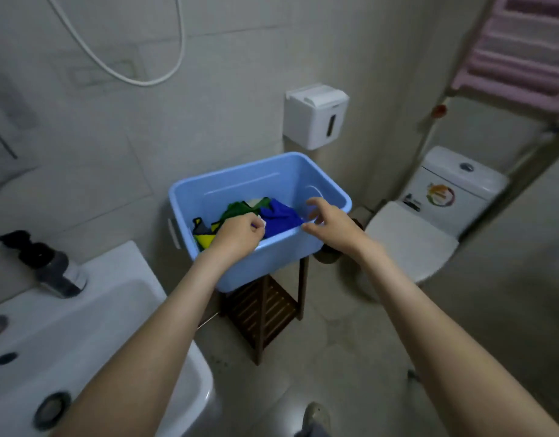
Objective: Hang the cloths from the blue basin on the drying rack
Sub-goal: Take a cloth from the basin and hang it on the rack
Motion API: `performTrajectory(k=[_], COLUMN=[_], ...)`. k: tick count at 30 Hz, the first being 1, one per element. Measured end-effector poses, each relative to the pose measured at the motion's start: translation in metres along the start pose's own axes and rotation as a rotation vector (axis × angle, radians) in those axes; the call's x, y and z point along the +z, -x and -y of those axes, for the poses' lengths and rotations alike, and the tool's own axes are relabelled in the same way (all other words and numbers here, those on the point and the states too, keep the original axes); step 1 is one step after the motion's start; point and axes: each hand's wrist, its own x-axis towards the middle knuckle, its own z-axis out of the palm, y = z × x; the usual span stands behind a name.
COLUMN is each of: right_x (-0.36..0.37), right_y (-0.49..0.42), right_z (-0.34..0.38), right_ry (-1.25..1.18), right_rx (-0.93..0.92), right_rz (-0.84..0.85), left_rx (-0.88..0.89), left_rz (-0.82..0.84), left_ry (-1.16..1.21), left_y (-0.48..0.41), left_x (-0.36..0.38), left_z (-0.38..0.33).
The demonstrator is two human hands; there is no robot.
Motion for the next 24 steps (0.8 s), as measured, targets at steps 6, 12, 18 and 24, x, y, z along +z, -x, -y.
performTrajectory(k=[6,12,18,24], right_x=[-0.009,0.017,0.05,0.074], right_y=[-0.111,-0.179,-0.223,-0.252], right_z=[-0.022,-0.03,-0.033,-0.031], right_ry=[0.053,0.214,0.44,0.658], right_rx=[-0.03,-0.107,-0.14,-0.253], right_rz=[0.257,0.492,0.634,0.65], left_rx=[-0.221,-0.335,-0.351,-0.349], left_rz=[-0.112,-0.119,-0.021,0.049], left_ry=[0.041,0.019,0.005,0.027], left_y=[-0.056,-0.099,-0.133,-0.161], left_x=[0.001,0.002,0.005,0.004], left_z=[0.005,0.015,0.027,0.036])
